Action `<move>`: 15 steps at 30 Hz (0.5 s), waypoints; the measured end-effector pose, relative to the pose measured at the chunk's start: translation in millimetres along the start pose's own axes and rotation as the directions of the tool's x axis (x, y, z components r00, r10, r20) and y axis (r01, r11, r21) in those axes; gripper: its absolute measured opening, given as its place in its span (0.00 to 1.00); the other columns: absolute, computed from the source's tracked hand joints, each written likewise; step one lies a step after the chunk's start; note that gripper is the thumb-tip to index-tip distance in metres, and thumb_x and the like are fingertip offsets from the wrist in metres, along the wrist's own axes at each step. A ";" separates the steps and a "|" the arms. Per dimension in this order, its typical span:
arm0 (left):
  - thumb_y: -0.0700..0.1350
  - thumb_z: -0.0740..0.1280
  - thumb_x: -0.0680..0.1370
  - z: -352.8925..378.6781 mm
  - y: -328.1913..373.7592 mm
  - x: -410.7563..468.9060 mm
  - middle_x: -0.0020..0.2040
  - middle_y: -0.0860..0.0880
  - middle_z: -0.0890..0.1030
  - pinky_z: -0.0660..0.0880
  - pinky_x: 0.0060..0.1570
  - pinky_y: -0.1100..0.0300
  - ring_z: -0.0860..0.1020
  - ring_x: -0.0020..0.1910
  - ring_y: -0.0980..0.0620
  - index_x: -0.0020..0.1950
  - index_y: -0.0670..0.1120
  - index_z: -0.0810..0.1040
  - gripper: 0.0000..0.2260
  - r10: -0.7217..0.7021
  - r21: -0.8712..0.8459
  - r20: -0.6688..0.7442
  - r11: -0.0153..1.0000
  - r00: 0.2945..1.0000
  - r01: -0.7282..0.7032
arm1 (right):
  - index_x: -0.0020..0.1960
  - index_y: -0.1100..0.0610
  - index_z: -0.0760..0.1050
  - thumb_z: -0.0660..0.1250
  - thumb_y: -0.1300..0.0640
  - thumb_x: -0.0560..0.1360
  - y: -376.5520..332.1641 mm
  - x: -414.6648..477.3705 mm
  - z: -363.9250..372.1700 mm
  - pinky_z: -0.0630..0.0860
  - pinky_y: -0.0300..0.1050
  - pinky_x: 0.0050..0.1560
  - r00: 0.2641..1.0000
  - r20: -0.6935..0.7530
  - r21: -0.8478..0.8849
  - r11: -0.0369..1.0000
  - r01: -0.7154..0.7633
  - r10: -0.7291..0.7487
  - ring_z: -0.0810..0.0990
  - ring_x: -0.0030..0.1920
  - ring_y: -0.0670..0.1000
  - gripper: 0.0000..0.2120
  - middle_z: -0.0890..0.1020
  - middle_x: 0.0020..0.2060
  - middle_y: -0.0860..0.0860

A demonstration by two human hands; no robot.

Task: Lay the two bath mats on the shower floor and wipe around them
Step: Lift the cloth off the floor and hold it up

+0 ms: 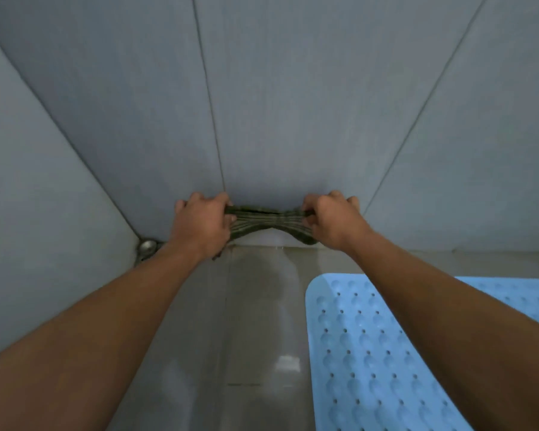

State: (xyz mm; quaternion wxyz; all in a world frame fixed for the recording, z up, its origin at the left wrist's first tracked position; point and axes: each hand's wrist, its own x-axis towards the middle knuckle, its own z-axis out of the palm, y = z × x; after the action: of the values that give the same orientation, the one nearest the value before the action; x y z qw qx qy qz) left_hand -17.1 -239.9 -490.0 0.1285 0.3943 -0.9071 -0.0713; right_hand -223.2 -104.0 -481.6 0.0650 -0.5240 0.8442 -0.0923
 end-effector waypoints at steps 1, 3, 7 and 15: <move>0.49 0.64 0.80 -13.8 7.4 2.5 0.49 0.41 0.81 0.66 0.48 0.52 0.76 0.53 0.39 0.56 0.48 0.76 0.08 0.001 -0.050 -0.024 0.999 1.000 -0.002 | 0.60 0.49 0.76 0.62 0.53 0.78 0.6 1.8 -18.7 0.63 0.52 0.58 1.000 -0.016 0.033 0.999 -0.019 0.019 0.71 0.61 0.58 0.11 0.80 0.49 0.53; 0.49 0.64 0.80 -39.0 26.5 7.2 0.47 0.40 0.80 0.67 0.42 0.54 0.78 0.48 0.39 0.55 0.48 0.76 0.07 0.002 -0.130 -0.046 0.992 0.999 -0.008 | 0.58 0.49 0.76 0.62 0.53 0.78 4.0 0.6 -56.9 0.62 0.51 0.59 0.997 -0.029 0.105 0.992 -0.063 0.066 0.71 0.61 0.59 0.10 0.81 0.53 0.54; 0.47 0.66 0.79 -104.9 74.5 17.6 0.44 0.44 0.82 0.68 0.38 0.56 0.79 0.44 0.41 0.53 0.48 0.77 0.05 -0.044 -0.286 -0.023 0.958 0.999 0.035 | 0.49 0.46 0.73 0.63 0.53 0.78 16.6 -18.8 -141.5 0.63 0.48 0.57 0.992 0.002 0.141 0.982 -0.126 0.127 0.73 0.58 0.59 0.03 0.80 0.53 0.55; 0.48 0.70 0.78 -286.5 175.0 46.3 0.40 0.52 0.82 0.69 0.36 0.61 0.78 0.40 0.52 0.44 0.53 0.79 0.03 -0.041 -0.489 0.021 0.871 0.999 0.046 | 0.43 0.47 0.75 0.69 0.55 0.76 17.7 -68.0 -336.2 0.74 0.58 0.59 0.953 -0.054 0.362 0.896 -0.258 0.297 0.79 0.51 0.56 0.05 0.83 0.44 0.49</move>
State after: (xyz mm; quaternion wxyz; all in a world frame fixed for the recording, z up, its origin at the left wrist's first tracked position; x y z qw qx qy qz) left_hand -86.6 -163.0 -167.4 0.2176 0.3689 -0.8513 -0.3032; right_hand -278.0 -5.8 -157.1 0.1242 -0.3723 0.8825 -0.2592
